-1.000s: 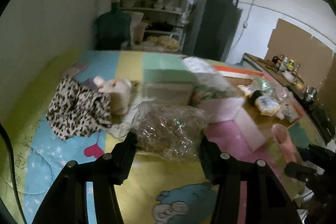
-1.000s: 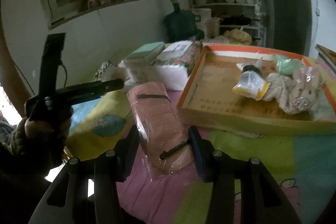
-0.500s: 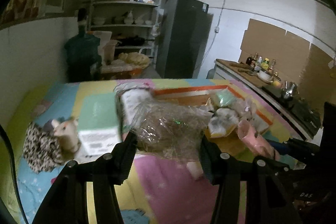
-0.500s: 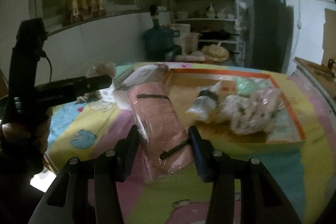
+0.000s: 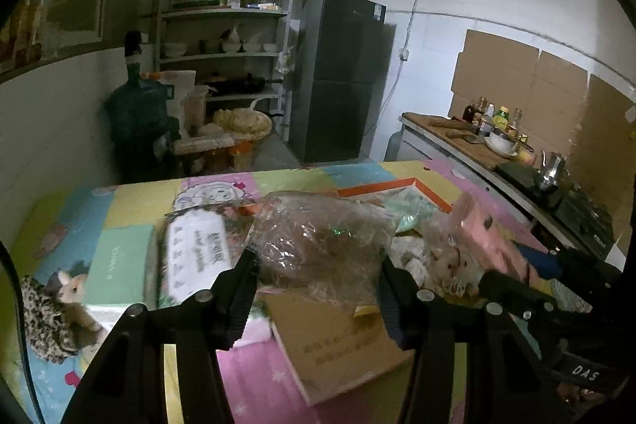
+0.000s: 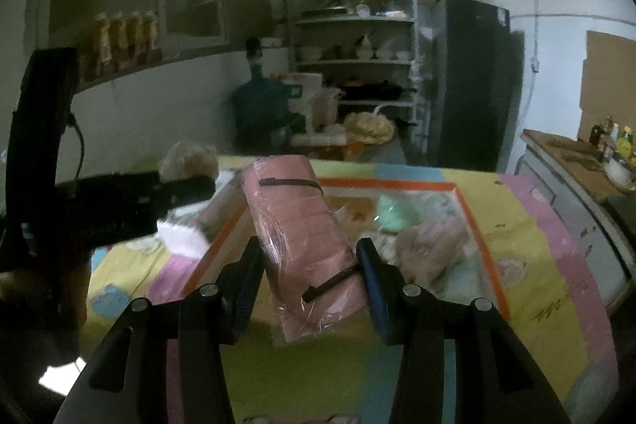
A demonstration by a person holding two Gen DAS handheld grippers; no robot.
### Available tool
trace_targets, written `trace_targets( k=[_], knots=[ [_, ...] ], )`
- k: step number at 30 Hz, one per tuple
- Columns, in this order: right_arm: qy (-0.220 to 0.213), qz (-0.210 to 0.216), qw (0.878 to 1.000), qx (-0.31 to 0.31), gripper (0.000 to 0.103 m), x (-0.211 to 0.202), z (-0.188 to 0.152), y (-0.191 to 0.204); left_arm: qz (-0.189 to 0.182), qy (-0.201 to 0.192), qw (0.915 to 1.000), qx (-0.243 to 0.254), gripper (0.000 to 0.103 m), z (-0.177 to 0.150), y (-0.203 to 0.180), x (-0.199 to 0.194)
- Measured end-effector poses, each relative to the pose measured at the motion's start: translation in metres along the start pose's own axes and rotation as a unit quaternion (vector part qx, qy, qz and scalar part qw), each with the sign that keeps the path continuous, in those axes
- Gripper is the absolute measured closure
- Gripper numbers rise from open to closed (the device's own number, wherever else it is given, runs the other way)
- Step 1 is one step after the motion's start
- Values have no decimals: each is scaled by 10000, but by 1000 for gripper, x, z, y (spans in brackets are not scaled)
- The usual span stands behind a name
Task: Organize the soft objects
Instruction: 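Carry the clear bag and pink towel pack in both grippers over the tray, then lower and open the left gripper to drop the clear bag while the right gripper releases the towel pack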
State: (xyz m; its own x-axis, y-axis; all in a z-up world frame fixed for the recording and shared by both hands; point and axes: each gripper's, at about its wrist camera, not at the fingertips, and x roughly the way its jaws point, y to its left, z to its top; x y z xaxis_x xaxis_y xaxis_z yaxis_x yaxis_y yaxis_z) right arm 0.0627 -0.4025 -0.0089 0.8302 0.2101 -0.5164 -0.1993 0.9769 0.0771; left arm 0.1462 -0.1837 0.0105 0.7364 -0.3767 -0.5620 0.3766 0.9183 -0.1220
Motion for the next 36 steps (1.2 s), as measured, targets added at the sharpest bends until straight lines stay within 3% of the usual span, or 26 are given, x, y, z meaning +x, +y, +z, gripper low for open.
trace_targets(
  k=[9,36],
  knots=[
    [58,-348,9994,51,55,31,18,-28,169,199,9995,-201,49,14,-11,40],
    [879,-476,9948,-191,54,117,20,-45,435,883,9942,-443,49,15,-11,119]
  ],
)
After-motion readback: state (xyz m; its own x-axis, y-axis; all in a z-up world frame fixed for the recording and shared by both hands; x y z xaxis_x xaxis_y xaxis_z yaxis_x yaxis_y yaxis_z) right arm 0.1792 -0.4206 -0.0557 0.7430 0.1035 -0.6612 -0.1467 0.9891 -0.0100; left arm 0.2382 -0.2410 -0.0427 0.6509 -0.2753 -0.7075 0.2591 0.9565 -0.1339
